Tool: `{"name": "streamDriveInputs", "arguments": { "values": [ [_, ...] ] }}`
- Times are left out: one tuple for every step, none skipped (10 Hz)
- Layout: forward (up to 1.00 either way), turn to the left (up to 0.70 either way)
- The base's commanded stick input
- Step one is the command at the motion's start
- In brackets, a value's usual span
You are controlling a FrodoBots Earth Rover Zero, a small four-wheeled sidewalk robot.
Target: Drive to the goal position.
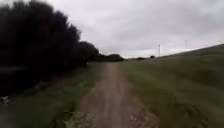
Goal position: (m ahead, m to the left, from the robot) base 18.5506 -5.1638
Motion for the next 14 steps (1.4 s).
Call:
{"name": "streamDriveInputs", "arguments": {
  "values": [
    [0.70, 0.20],
    [0.70, 0.05],
    [0.70, 0.00],
    [0.70, 0.00],
    [0.70, 0.00],
    [0.70, 0.00],
    [0.70, 0.00],
    [0.70, 0.00],
    [0.70, 0.00],
    [0.70, 0.00],
    [0.70, 0.00],
    [0.70, -0.07],
    [0.70, -0.22],
    [0.70, -0.35]
  ]
}}
